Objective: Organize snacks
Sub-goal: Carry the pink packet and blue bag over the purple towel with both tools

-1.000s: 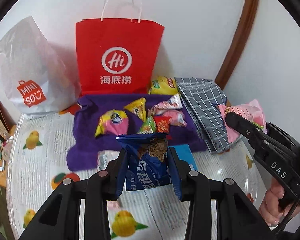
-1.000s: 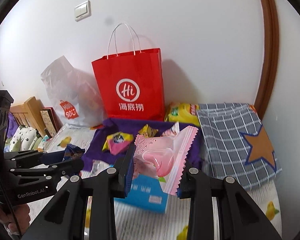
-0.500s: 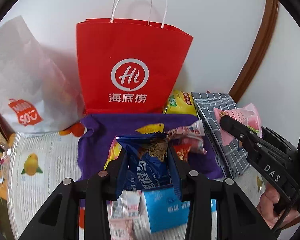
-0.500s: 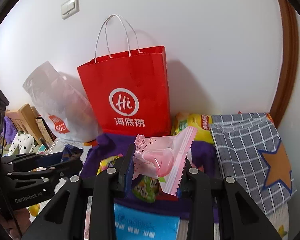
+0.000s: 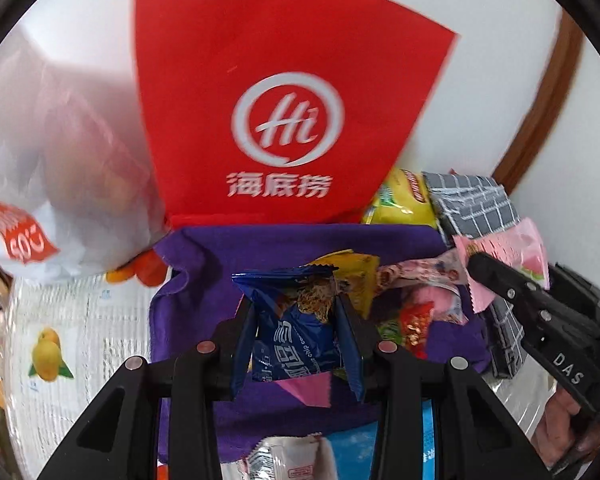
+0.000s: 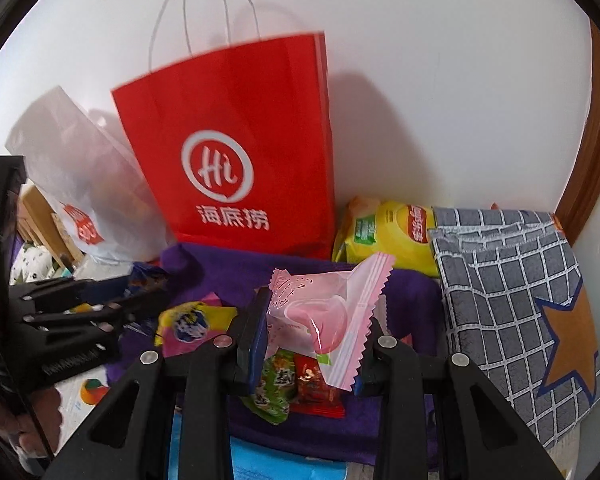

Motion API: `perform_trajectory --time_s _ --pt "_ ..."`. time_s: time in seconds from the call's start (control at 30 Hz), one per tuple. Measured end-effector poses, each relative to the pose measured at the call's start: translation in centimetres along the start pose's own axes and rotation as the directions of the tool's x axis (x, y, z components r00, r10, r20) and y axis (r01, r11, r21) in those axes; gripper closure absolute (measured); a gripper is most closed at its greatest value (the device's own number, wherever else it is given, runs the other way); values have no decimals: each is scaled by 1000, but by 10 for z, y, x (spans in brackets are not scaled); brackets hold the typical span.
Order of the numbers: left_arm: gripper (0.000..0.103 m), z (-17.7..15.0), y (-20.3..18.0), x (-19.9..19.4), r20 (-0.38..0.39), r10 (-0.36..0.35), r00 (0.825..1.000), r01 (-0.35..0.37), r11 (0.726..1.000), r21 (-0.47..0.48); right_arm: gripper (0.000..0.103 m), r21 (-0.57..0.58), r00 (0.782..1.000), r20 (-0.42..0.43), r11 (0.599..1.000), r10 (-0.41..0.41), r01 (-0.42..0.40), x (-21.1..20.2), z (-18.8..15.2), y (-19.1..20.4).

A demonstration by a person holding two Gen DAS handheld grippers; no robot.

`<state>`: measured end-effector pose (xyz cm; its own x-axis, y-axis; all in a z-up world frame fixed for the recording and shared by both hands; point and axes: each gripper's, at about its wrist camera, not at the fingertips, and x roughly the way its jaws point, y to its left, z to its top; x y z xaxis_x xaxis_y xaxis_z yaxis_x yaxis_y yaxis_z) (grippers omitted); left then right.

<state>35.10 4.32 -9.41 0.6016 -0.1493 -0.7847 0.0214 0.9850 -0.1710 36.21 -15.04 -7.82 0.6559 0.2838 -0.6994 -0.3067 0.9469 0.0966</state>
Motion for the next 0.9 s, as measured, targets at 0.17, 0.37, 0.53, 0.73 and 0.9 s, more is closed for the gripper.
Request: perform_trajectory --time_s 0.17,0.37,0.53,0.73,0.9 --pt "66 1 15 9 -15 12 1000 -12 1000 -29 70 -17 999 -40 1000 -10 9 15 -5 -1" --pt "66 0 14 17 -35 16 999 -17 999 -36 70 -25 997 -82 1000 10 -12 26 -7 -2" --pt "66 -2 5 22 -49 6 999 -7 1000 -14 70 -33 994 -109 999 6 -10 34 -10 -1" --pt "66 -5 -5 27 -65 3 998 -2 1000 11 70 -44 990 -137 999 -18 12 43 -14 -1" --pt "66 -6 -6 28 -69 0 998 0 1000 10 70 -40 986 -165 999 -21 14 51 -16 -2"
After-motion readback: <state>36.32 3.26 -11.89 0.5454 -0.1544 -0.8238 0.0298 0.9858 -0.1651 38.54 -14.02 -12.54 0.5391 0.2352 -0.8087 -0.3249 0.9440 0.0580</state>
